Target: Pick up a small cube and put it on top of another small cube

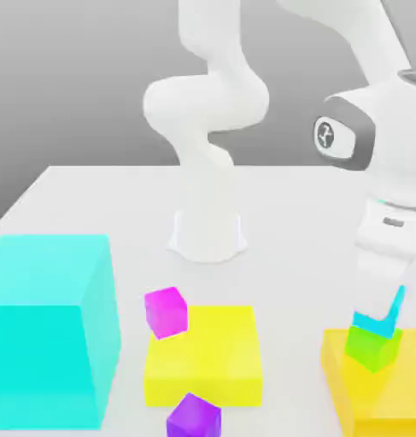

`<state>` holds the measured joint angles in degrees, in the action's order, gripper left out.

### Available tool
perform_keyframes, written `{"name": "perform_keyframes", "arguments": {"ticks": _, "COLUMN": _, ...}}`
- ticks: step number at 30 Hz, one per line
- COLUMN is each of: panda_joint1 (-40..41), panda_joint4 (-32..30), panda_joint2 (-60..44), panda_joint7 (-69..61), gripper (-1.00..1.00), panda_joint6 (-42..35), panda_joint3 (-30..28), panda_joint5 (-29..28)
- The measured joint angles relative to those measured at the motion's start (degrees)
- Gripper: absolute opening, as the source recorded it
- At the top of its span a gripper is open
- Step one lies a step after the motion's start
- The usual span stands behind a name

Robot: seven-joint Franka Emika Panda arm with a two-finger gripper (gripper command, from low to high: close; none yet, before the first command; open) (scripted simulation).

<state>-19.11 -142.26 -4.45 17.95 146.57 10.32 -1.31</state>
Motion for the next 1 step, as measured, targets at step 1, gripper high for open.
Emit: {"name": "perform_keyframes", "arguments": {"ticks": 1, "panda_joint1": 0.0, "panda_joint4": 0.0, "panda_joint2": 0.0, "panda_joint7": 0.0, "gripper": 1.00, "panda_joint6": 0.0, "panda_joint3": 0.0, "panda_joint5": 0.0}}
